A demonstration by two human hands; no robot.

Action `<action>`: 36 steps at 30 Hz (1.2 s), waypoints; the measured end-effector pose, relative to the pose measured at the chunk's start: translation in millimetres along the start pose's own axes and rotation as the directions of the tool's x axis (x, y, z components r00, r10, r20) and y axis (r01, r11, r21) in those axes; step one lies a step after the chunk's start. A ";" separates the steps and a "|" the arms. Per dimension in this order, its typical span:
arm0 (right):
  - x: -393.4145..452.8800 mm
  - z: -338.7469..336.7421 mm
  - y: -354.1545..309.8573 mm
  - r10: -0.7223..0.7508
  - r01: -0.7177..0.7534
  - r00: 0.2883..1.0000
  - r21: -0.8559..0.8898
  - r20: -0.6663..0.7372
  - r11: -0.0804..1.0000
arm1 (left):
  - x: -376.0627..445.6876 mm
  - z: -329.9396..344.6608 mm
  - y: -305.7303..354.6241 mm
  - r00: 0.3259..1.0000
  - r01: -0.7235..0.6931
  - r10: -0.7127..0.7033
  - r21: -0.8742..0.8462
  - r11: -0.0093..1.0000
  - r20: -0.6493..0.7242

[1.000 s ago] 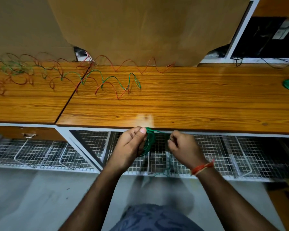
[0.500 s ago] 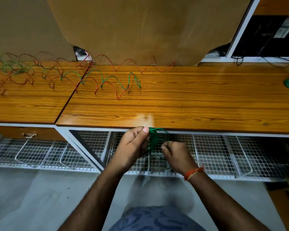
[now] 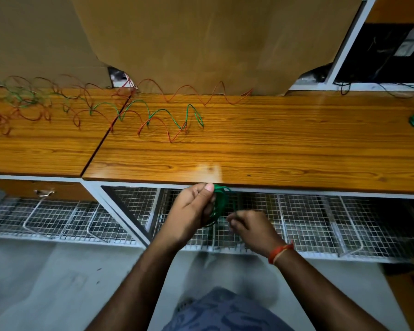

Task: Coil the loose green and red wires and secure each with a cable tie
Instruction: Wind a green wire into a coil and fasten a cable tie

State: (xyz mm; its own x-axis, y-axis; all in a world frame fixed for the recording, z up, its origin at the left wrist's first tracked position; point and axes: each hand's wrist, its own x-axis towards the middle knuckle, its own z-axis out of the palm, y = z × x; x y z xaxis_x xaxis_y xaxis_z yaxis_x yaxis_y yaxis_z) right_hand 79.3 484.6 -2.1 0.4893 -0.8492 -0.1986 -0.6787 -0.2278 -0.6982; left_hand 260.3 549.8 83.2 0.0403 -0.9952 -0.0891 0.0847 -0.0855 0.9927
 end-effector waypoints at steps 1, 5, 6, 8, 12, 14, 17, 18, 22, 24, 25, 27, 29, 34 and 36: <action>-6.7 1.6 -1.9 -0.013 0.005 0.991 0.054 0.137 0.999 | 0.4 -1.5 0.8 1.000 -0.003 0.003 -0.013 1.000 -0.005; -8.0 -2.4 11.4 0.073 -0.022 0.919 -0.134 0.388 0.991 | -3.6 -3.0 -7.6 1.000 0.028 -0.028 0.015 0.999 -0.011; -5.5 -3.9 16.5 0.100 -0.024 0.933 -0.218 0.345 0.976 | -5.6 -1.6 -9.3 0.999 0.041 -0.041 0.013 0.999 -0.012; -2.2 -5.7 25.3 0.144 -0.083 0.966 -0.269 0.215 0.960 | -7.8 1.2 -9.2 0.998 0.066 -0.066 0.002 0.998 -0.025; -4.1 -11.0 27.6 0.120 -0.094 0.989 -0.262 0.085 0.960 | -6.2 0.2 -7.6 0.997 0.064 -0.065 -0.028 0.998 -0.033; -5.8 -12.8 20.5 0.027 -0.014 0.995 -0.132 0.097 0.991 | -5.2 -1.1 -10.2 0.996 0.068 -0.070 -0.037 0.997 -0.047; -11.0 -13.3 -2.5 -0.077 0.051 0.996 0.389 0.052 0.920 | -4.3 0.6 -14.4 0.995 0.082 -0.085 -0.075 0.994 -0.049; -11.9 -12.6 -8.4 -0.093 0.072 0.995 0.489 0.018 0.869 | -4.4 1.5 -15.3 0.995 0.088 -0.092 -0.088 0.992 -0.042; -16.6 -9.5 -31.2 -0.154 0.165 0.985 0.648 -0.073 0.744 | -4.3 5.1 -17.0 0.994 0.106 -0.111 -0.156 0.982 -0.024; -15.8 -4.9 -37.4 -0.167 0.204 0.979 0.653 -0.120 0.729 | -4.2 5.7 -16.4 0.994 0.103 -0.109 -0.215 0.971 -0.018; -15.4 -2.1 -39.9 -0.169 0.229 0.974 0.648 -0.154 0.727 | -4.2 5.9 -15.8 0.994 0.101 -0.109 -0.250 0.963 -0.017; -14.4 3.9 -44.8 -0.148 0.262 0.962 0.627 -0.229 0.734 | -4.8 7.4 -14.0 0.994 0.100 -0.112 -0.310 0.945 -0.019; -12.8 9.1 -49.0 -0.125 0.300 0.939 0.591 -0.319 0.748 | -5.8 10.6 -13.1 0.993 0.096 -0.114 -0.344 0.934 -0.031; -12.2 8.1 -65.5 -0.079 0.402 0.841 0.521 -0.535 0.753 | -3.9 17.6 -12.4 0.994 0.064 -0.090 -0.322 0.944 -0.067; -11.6 3.0 -72.7 -0.015 0.418 0.802 0.543 -0.597 0.729 | -3.3 17.3 -11.0 0.997 0.060 -0.074 -0.295 0.954 -0.035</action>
State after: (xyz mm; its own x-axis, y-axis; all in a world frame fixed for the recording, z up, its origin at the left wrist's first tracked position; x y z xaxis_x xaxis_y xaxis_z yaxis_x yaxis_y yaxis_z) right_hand 124.6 512.4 48.9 0.0759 -0.9620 0.2621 0.0071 -0.2623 -0.9649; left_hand 242.0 553.2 74.0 0.0686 -0.9839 -0.1649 0.3765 -0.1275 0.9176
